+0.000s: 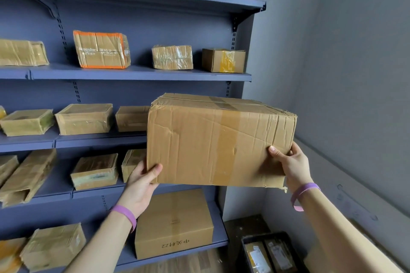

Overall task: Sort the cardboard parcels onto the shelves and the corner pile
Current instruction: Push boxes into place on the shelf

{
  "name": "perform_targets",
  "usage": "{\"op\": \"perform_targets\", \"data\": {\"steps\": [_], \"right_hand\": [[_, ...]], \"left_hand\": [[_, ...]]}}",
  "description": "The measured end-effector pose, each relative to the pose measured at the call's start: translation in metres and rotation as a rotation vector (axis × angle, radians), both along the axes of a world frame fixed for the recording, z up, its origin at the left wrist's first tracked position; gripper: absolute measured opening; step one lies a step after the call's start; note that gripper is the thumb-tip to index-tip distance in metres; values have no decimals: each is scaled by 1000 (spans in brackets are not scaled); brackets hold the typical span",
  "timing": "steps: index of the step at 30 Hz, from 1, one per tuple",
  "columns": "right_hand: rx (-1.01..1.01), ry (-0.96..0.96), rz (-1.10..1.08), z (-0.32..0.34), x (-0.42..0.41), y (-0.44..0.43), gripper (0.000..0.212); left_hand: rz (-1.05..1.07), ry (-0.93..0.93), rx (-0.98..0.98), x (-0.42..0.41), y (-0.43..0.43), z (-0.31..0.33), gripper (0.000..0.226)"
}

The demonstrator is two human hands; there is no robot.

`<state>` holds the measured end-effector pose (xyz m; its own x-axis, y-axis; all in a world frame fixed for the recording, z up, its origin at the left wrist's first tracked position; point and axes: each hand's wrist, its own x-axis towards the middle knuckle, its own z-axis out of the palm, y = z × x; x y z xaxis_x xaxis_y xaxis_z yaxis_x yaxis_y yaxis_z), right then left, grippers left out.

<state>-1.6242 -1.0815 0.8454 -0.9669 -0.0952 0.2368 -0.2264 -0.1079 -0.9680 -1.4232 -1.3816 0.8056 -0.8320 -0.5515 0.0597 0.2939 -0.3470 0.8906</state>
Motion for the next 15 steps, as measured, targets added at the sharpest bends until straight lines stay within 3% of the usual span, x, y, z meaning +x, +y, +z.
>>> {"op": "perform_targets", "data": {"steps": [10, 15], "right_hand": [[-5, 20, 74, 14, -7, 33, 24], [-28, 27, 174, 20, -5, 43, 31]], "left_hand": [[196, 66, 84, -5, 60, 10, 48], [360, 97, 116, 3, 69, 12, 46]]}}
